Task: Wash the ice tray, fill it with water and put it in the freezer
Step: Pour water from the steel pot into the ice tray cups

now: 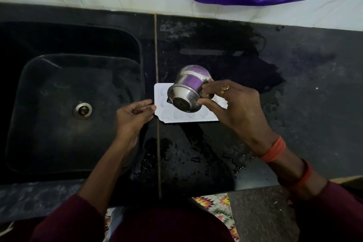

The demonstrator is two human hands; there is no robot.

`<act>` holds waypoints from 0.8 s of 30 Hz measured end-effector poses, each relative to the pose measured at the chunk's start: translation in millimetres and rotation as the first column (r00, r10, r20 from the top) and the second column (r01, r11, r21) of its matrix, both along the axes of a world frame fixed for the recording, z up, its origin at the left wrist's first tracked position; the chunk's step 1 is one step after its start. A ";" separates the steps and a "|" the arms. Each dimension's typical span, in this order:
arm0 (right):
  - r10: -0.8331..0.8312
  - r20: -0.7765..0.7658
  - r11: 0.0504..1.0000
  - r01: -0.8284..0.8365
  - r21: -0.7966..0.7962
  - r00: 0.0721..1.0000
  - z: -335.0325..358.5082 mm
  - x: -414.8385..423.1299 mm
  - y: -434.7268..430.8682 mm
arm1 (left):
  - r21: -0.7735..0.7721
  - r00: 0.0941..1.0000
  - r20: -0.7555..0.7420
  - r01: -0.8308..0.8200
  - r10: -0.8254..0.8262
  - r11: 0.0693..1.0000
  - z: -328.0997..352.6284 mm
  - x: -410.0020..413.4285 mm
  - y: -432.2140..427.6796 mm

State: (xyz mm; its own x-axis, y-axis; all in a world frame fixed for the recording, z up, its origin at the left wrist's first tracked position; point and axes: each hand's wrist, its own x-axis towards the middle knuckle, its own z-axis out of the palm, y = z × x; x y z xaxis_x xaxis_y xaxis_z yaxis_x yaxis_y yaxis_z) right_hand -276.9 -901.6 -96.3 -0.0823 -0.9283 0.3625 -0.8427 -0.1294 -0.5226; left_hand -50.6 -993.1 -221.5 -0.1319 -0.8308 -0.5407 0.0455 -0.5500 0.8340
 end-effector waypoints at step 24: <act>-0.012 -0.119 0.998 0.003 -0.070 0.993 -8.3 -3.1 -16.5 | 0.007 1.000 0.021 0.007 -0.007 1.000 2.0 -0.5 0.1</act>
